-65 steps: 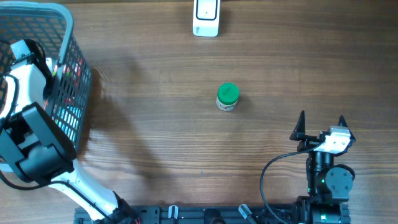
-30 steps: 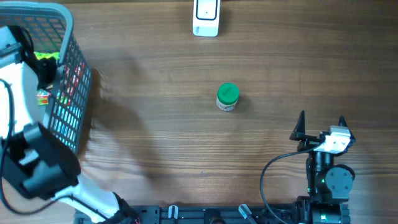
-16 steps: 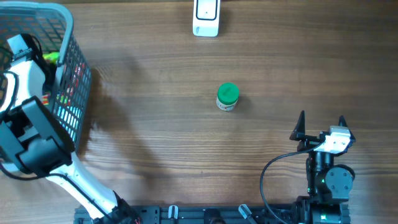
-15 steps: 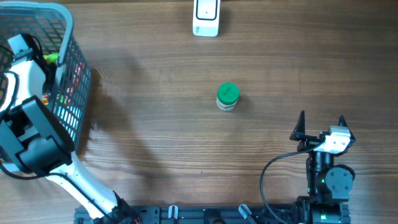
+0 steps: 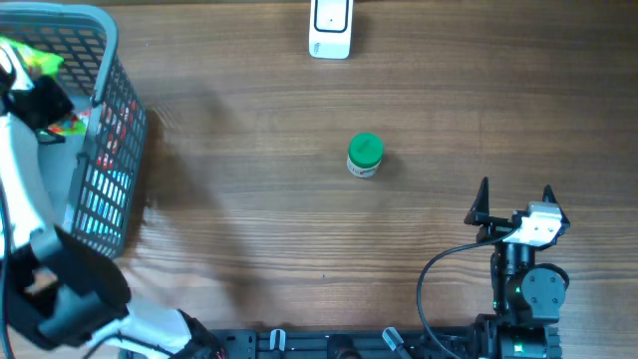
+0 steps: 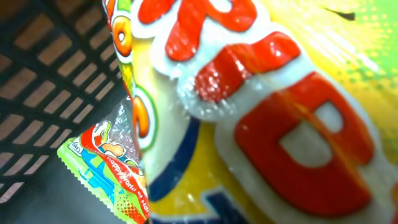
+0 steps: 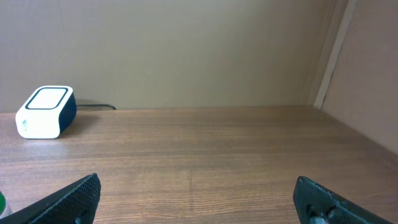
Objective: Scan the item barcode
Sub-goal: 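Carry the Haribo bag with the left gripper and drop it beside the jar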
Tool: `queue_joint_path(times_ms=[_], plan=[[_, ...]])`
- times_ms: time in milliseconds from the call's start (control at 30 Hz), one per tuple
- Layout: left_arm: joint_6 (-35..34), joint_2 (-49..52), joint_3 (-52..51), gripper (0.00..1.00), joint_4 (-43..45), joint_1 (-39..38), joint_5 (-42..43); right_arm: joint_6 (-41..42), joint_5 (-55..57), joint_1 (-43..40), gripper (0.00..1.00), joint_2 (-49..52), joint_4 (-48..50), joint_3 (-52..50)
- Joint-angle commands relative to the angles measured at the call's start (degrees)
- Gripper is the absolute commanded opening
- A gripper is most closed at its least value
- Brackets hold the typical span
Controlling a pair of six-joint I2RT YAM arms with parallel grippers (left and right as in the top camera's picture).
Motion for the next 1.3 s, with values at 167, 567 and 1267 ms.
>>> queue_joint_path(times_ms=[167,567,1267], plan=[[-0.8,-12.9,0.3,0.04,-1.1,0.4,19.5,-0.3,-0.7,0.1,1.0,-0.4,0.2,-0.1],[-8.4,-29.2,-13.8,0.04,-13.9,-33.0,17.5,-0.3,-0.7,0.1,1.0,-0.4,0.2,-0.1],[-22.8,-24.6,-32.0,0.45,9.2,-59.5,-20.3,-0.3,-0.7,0.1,1.0,-0.4,0.2,-0.1]])
